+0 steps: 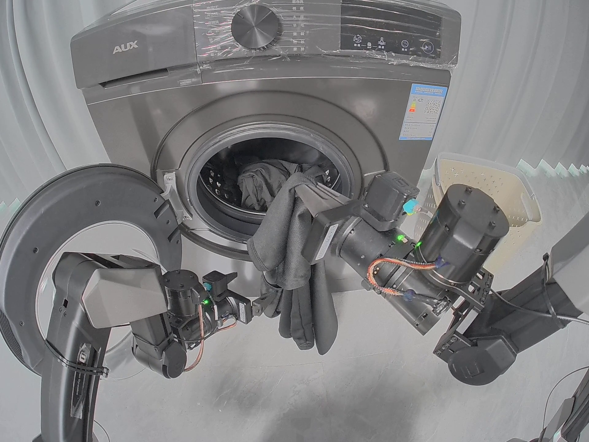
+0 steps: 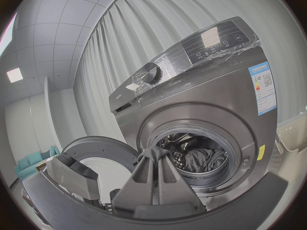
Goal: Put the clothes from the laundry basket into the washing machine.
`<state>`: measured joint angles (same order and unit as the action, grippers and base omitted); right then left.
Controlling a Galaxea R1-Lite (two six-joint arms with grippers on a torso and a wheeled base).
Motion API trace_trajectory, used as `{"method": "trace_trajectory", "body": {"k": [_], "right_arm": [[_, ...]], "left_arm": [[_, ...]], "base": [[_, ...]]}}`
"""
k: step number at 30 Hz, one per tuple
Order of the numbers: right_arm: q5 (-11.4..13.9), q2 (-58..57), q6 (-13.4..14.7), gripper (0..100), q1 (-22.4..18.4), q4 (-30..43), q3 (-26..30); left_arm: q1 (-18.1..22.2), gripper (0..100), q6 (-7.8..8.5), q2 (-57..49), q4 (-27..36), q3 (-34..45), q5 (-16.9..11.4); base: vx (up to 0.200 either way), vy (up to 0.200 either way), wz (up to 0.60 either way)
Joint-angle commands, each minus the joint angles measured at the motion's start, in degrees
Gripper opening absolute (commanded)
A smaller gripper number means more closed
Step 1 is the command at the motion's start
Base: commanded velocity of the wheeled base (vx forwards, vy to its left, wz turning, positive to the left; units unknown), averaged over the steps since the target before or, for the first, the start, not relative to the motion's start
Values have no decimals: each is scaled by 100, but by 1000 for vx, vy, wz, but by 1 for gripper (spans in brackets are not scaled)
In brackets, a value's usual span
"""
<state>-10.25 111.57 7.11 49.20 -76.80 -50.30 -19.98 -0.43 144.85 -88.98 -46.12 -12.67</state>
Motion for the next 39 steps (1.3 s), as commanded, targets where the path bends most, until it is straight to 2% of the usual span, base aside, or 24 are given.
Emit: {"method": "trace_trajectory", "body": {"k": [1, 6, 12, 23, 24, 33, 39], "right_arm": [[-3, 23, 1, 0, 19, -2, -6], [-3, 23, 1, 0, 19, -2, -6], [-3, 14, 10, 0, 19, -10, -6], [-3, 23, 19, 0, 28, -19, -6], [-3, 23, 19, 0, 28, -19, 2], [-3, 40, 36, 0, 28, -37, 29], [-3, 67, 45, 0, -16, -63, 38]], "left_arm": [[-23, 100, -10, 35, -23, -73, 1], [-76, 100, -10, 43, -23, -73, -17], [-129, 100, 43, 167, -23, -82, -166], [-129, 100, 69, 395, -23, -477, -157], [-129, 0, 69, 439, -23, -539, -157], [-164, 0, 69, 448, -32, -697, -166], [-138, 0, 69, 96, -58, -556, -166]], "base": [[0, 0, 0], [0, 0, 0], [0, 0, 0], [0, 0, 0], [0, 0, 0], [0, 0, 0], [0, 0, 0]]}}
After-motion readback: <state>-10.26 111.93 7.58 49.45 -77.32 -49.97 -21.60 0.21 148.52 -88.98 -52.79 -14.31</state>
